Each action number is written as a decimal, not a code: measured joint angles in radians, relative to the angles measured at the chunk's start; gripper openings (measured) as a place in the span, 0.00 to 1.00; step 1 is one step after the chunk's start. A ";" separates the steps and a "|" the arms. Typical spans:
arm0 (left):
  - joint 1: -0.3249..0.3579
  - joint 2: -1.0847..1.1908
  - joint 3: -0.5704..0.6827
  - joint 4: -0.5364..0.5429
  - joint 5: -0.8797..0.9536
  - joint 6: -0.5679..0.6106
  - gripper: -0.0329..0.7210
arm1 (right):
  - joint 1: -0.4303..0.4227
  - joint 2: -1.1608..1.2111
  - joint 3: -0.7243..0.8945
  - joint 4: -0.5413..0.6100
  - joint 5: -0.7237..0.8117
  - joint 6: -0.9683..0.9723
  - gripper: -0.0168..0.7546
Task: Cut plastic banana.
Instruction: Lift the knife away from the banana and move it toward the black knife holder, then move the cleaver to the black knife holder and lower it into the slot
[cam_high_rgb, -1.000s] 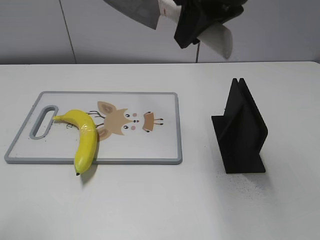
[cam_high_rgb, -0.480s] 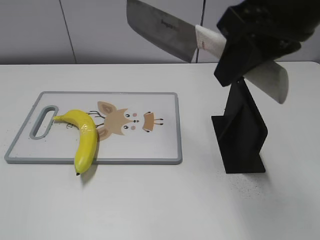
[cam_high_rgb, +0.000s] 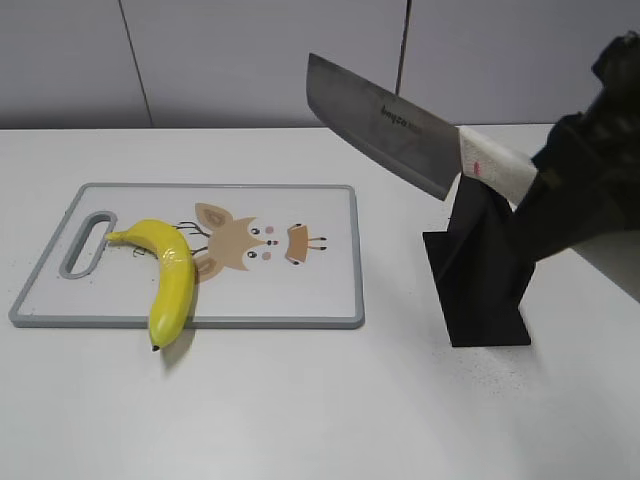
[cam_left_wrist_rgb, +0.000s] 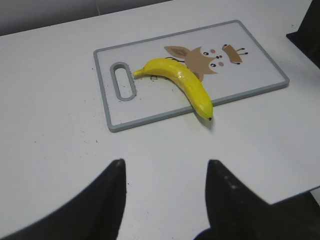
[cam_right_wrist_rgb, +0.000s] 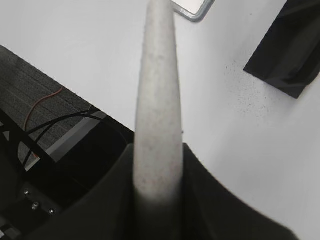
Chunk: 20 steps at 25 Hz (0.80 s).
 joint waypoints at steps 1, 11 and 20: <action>0.000 -0.011 0.010 -0.001 0.000 -0.007 0.70 | 0.000 -0.019 0.017 0.000 -0.005 0.010 0.25; 0.000 -0.103 0.110 0.007 -0.010 -0.078 0.70 | 0.000 -0.179 0.105 -0.058 -0.016 0.131 0.25; 0.000 -0.109 0.146 0.041 -0.106 -0.081 0.70 | 0.000 -0.269 0.174 -0.229 -0.019 0.373 0.25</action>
